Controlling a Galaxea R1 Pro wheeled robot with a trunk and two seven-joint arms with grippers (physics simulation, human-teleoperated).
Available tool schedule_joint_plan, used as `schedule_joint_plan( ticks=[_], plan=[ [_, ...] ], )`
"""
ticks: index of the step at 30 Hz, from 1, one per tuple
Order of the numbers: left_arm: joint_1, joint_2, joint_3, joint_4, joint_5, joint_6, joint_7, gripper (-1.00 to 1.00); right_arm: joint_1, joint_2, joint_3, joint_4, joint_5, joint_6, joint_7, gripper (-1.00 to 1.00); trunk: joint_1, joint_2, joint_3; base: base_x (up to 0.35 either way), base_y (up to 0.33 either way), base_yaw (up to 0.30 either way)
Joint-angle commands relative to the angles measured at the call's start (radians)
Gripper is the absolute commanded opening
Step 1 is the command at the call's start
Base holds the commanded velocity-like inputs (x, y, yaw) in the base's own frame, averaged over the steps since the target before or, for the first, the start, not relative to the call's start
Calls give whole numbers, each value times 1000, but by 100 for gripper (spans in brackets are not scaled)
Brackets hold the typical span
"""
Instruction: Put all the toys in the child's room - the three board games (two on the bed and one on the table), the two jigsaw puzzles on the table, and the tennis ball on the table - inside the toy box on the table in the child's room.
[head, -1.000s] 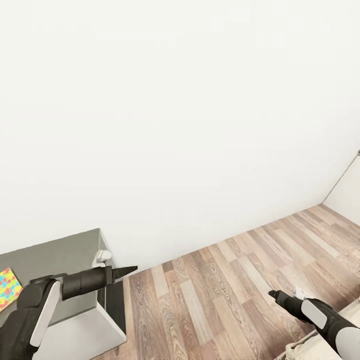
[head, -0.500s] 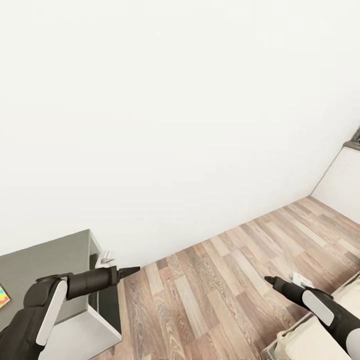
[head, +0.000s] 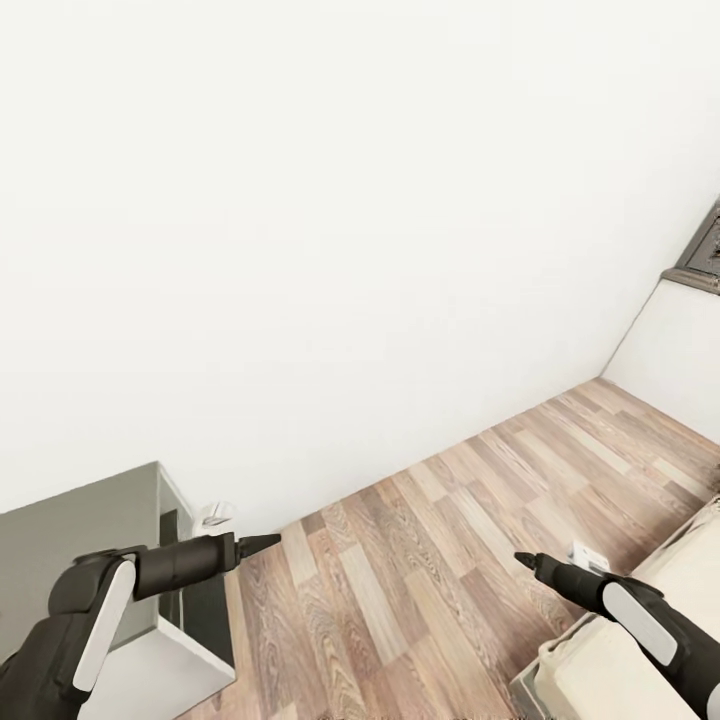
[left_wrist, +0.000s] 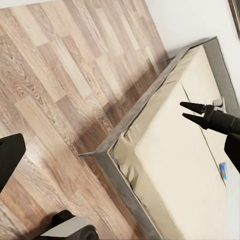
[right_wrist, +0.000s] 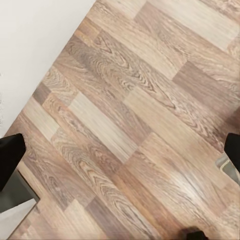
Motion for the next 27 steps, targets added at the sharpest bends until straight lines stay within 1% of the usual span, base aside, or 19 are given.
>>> schedule_joint_plan(
  ticks=[1, 2, 3, 5, 6, 9, 10, 11, 12, 15, 16, 19, 21, 27],
  plan=[
    [-1, 0, 1, 0, -3, 4, -6, 100, -1, -2, 3, 0, -3, 2, 11, 100, 1, -2, -3, 0, 0, -125],
    [-1, 0, 1, 0, -3, 4, -6, 100, -1, -2, 3, 1, -3, 2, 23, 100, 1, -2, -5, 0, 0, -125],
    [-1, 0, 1, 0, -3, 4, -6, 100, 0, -3, 2, 3, -4, 3, 53, 100, 1, -2, -6, 0, 0, -125],
    [-1, 0, 1, 0, -3, 4, -6, 100, 0, -5, 1, 7, -4, 3, 91, 100, 1, -2, -9, 0, 0, -125],
    [-1, 0, 1, 0, -3, 4, -6, 100, 0, -14, 1, 15, -5, 4, 136, 100, 1, -2, -11, 0, 0, -125],
    [-1, 1, 1, 0, -3, 4, -6, 100, 1, -35, 0, 35, -6, 4, 210, 100, 1, -2, -15, 0, 0, -125],
    [-1, 2, 1, -1, -3, 4, -6, 100, 1, -47, -1, 52, -7, 4, 262, 100, 1, -2, -17, 0, 0, -125],
    [-1, 2, 2, -1, -3, 3, -6, 100, 1, -52, -1, 61, -8, 4, 287, 100, 1, -2, -18, 0, 0, -125],
    [-1, 3, 2, -1, -3, 3, -6, 100, 1, -59, -2, 81, -8, 3, 336, 100, 1, -2, -20, 0, 0, -125],
    [-1, 3, 2, -2, -3, 2, -6, 100, 1, -66, -5, 111, -9, 3, 398, 100, 1, -2, -24, 0, 0, -125],
    [-1, 2, 2, -3, -3, 2, -6, 100, 1, -68, -10, 127, -9, 3, 431, 100, 1, -2, -26, 0, 0, -125],
    [-1, 2, 2, -3, -3, 2, -6, 100, 1, -71, -26, 148, -9, 3, 475, 100, 1, -2, -30, 0, -15, -125],
    [-1, 3, 2, -4, -2, 2, -8, 100, 1, -72, -38, 155, -9, 3, 492, 100, 1, -2, -33, 0, -85, -125],
    [-1, 4, 2, -9, -2, 2, -12, 100, 1, -74, -49, 161, -9, 2, 508, 100, 1, -2, -42, 0, -149, -124]
  ],
)
